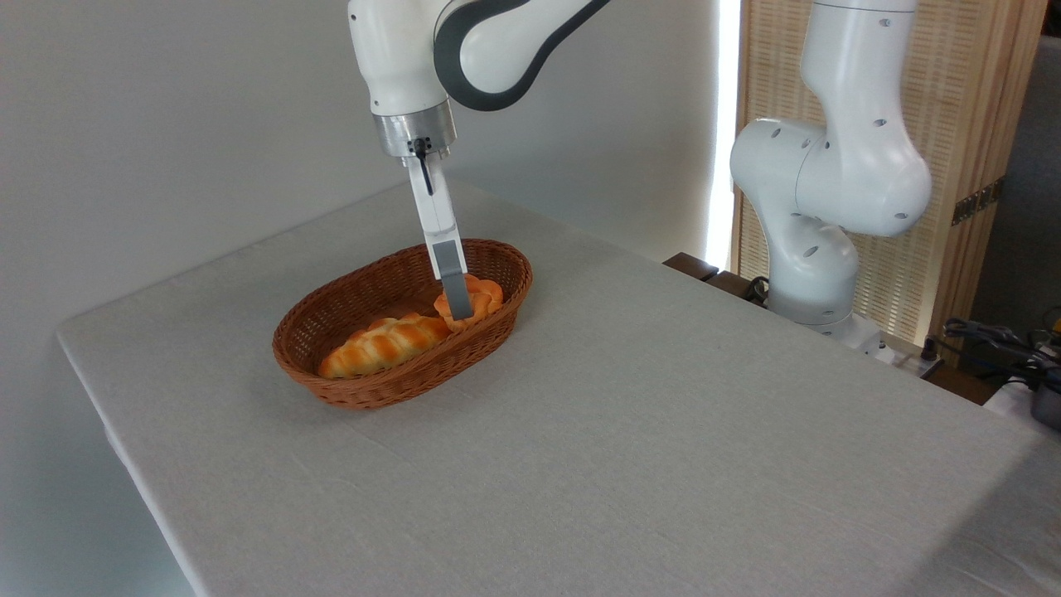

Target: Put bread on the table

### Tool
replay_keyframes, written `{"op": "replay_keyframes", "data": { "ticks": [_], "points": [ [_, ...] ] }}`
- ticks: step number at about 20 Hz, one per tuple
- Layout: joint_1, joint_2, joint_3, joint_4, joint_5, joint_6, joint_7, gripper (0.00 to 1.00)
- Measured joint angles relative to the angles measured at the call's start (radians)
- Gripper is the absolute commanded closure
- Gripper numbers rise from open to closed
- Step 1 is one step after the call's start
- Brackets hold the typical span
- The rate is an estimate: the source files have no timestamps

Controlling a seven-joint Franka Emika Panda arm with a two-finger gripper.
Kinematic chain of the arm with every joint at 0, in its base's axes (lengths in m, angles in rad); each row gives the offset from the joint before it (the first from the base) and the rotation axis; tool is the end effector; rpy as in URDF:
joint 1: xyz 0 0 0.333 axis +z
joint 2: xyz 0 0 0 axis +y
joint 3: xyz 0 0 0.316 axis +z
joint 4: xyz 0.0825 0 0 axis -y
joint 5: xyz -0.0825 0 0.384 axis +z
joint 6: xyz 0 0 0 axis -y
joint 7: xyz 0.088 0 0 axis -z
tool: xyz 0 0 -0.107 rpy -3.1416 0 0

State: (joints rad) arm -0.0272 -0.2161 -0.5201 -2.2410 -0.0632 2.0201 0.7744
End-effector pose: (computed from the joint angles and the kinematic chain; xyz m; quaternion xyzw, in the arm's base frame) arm 0.4087 -0.2615 0.4432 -0.8013 0.5975 0.0184 0.0231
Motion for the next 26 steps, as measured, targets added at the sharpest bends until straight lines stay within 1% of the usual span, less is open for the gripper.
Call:
{"op": "replay_keyframes", "data": {
  "ticks": [5, 11, 23, 26],
  "points": [
    [0.0, 0.0, 0.0, 0.0, 0.0, 0.0, 0.0, 0.46],
    [0.0, 0.0, 0.0, 0.0, 0.0, 0.0, 0.0, 0.5],
    [0.0, 0.0, 0.0, 0.0, 0.0, 0.0, 0.0, 0.5],
    [0.0, -0.001, 0.003, 0.021, 0.0, 0.002, -0.002, 0.49]
  ]
}}
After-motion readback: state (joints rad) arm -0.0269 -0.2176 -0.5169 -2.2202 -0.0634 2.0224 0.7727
